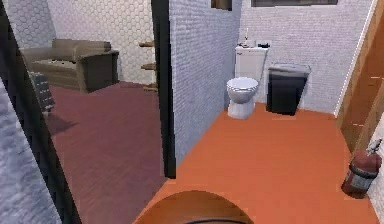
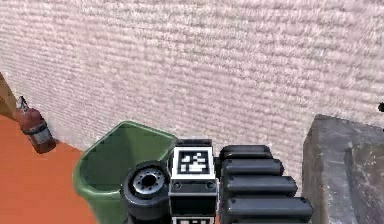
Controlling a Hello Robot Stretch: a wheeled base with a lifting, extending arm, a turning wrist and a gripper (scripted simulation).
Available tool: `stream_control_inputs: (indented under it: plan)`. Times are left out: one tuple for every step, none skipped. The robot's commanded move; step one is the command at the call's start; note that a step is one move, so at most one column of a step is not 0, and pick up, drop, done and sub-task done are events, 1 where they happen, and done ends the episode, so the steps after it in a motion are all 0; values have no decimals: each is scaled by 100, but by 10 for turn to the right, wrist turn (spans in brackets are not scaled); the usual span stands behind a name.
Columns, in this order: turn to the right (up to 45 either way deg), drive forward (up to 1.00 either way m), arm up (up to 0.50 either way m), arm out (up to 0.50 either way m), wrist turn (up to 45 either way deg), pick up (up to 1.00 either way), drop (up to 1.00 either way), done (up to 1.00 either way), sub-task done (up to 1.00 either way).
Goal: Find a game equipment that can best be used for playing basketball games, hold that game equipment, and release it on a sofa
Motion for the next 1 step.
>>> stream_control_inputs:
  plan:
    - [0,25,0,0,0,0,0,0,0]
